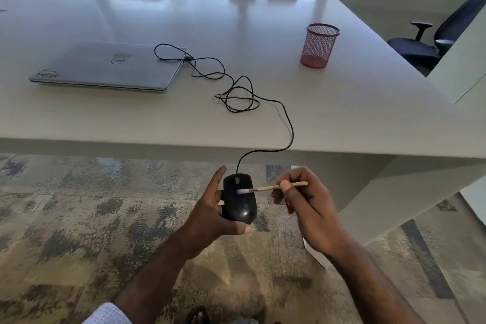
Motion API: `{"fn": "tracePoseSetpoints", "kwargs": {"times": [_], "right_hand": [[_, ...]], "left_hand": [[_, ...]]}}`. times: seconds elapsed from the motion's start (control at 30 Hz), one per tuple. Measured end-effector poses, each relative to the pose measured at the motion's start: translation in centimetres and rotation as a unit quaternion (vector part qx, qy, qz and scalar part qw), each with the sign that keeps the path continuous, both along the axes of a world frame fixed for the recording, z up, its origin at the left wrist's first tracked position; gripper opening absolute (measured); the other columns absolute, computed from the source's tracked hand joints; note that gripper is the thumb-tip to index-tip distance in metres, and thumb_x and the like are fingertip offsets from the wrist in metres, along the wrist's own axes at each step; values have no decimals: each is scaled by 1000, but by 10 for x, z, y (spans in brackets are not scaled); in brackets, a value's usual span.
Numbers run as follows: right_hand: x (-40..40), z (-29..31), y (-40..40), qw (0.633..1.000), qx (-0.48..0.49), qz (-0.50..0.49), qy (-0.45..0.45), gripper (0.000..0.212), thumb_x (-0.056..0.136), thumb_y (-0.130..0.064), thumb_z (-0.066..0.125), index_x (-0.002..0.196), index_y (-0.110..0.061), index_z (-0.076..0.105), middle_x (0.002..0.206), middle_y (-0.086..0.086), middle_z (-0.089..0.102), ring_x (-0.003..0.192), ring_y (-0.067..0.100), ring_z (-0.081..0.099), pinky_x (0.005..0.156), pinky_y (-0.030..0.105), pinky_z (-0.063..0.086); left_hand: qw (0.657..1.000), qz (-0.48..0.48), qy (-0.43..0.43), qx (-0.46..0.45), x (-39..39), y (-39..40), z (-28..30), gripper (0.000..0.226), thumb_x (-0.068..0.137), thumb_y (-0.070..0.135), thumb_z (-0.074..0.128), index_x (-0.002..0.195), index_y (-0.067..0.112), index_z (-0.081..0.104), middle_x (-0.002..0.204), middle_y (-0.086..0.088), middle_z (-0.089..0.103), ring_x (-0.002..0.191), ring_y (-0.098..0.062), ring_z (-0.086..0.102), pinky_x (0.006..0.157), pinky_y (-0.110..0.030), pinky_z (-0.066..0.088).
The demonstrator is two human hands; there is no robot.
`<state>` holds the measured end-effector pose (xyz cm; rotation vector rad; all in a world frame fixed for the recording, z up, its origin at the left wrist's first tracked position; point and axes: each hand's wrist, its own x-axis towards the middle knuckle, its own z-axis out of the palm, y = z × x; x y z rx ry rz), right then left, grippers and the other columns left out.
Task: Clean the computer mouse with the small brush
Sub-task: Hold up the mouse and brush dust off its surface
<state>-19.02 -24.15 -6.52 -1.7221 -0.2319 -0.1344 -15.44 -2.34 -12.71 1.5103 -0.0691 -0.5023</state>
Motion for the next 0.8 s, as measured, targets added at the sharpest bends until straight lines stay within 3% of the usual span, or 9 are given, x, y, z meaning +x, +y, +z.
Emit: {"fn": "tracePoseSetpoints", "kwargs": {"times": [0.13,0.23,0.33,0.47,0.57,0.7,0.8], "right_hand": [[-3,-4,1,999,-42,13,-8,18,98,-34,50,93,-20,61,82,3,68,74,10,61,67,18,45],[-6,-5,0,999,-42,21,-10,16,97,-31,51,90,-21,60,80,8,67,71,11,61,65,17,46],[-5,-4,0,999,-39,20,-8,16,98,-30,51,90,-19,60,79,5,68,70,10,61,65,17,46],[-4,-3,2,999,-47,7,-12,21,98,-35,50,94,-17,60,82,2,68,72,9,60,66,21,46],[-6,-4,6,997,-71,21,-7,18,97,-37,51,92,-22,60,80,6,66,68,18,56,60,33,45],[-10,-3,1,997,-62,40,-5,22,95,-35,52,87,-16,60,77,10,65,69,23,58,62,29,46],[-9,0,-2,996,-59,61,2,22,94,-31,53,86,-12,60,74,8,64,68,24,58,61,31,46]], "left_hand": [[1000,-5,-14,-20,0,0,-1,120,50,-3,94,138,61,45,145,1,53,108,-25,74,78,-41,63],[998,-21,-2,-54,-1,4,-4,109,59,-2,86,147,44,42,146,-3,57,114,-30,71,85,-41,60],[988,6,61,-142,0,2,-2,79,76,5,62,151,24,42,146,-11,57,123,-32,65,94,-43,58],[992,51,77,-84,5,-6,2,43,105,11,48,146,24,51,149,-7,54,127,-24,61,98,-41,57],[993,65,69,-74,6,-10,5,43,107,6,42,145,25,51,145,-18,58,124,-24,63,101,-38,54],[991,77,62,-85,7,-9,4,46,106,6,46,148,25,49,133,-29,59,116,-38,65,77,-23,60],[991,92,57,-82,8,-8,2,52,105,8,50,153,26,40,125,-26,65,112,-39,69,84,-35,61]]}}
